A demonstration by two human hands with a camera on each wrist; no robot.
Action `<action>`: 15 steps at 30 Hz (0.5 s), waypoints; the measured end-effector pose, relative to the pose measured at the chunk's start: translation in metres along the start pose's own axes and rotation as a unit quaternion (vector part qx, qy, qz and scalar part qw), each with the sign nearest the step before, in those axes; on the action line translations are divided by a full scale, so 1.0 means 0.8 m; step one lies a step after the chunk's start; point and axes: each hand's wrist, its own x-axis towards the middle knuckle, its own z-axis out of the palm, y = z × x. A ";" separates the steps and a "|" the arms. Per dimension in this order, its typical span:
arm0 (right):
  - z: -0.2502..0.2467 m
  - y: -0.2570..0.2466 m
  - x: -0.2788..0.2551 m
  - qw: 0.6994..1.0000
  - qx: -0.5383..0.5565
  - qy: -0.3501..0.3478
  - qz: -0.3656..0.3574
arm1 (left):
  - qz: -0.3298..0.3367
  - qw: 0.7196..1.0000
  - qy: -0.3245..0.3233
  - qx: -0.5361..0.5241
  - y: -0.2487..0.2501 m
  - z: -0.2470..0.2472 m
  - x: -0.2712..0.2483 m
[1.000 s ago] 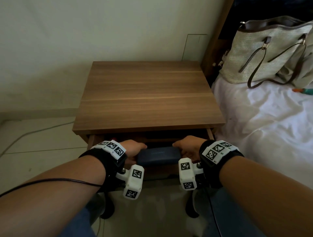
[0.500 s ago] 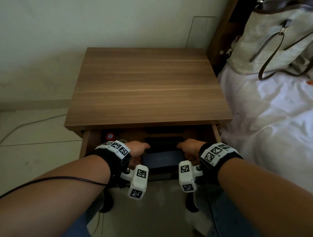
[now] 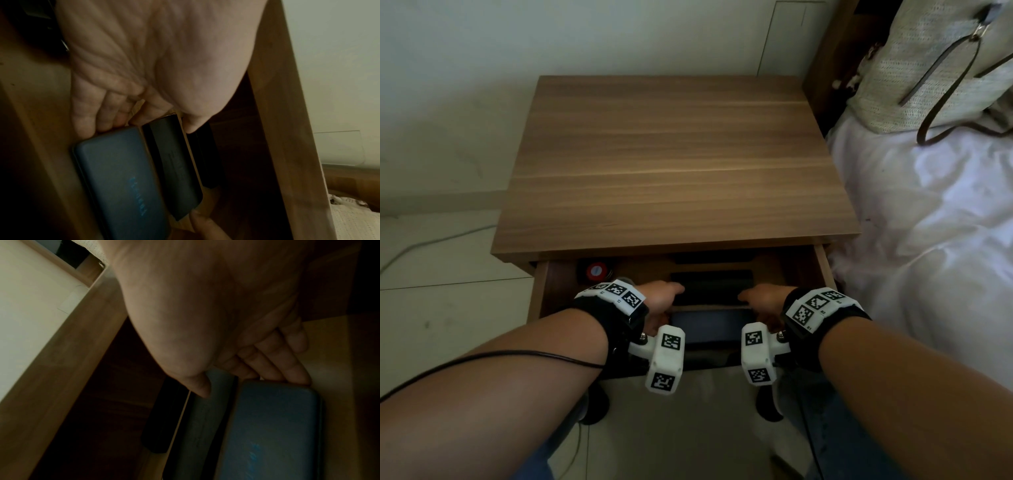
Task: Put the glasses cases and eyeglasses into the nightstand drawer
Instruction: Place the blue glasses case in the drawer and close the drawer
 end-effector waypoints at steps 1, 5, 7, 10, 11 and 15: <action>0.001 0.000 0.001 1.000 0.007 0.002 0.005 | 0.000 1.000 0.001 0.006 0.001 0.001 0.002; 0.001 -0.002 0.004 1.000 0.023 0.011 0.007 | 0.008 0.999 0.025 0.024 0.004 0.004 0.006; 0.000 -0.001 0.004 1.000 0.015 0.006 0.003 | 0.001 0.999 0.025 0.024 0.002 0.004 0.008; -0.001 0.000 -0.001 1.000 0.015 -0.004 -0.002 | -0.002 0.999 0.021 0.032 0.000 0.003 0.003; -0.001 -0.001 -0.005 1.000 0.017 -0.007 -0.002 | 0.000 0.999 0.017 0.034 0.000 0.002 0.002; -0.007 -0.003 -0.025 0.999 0.049 -0.001 -0.005 | 0.019 0.999 0.008 0.034 0.004 -0.003 -0.009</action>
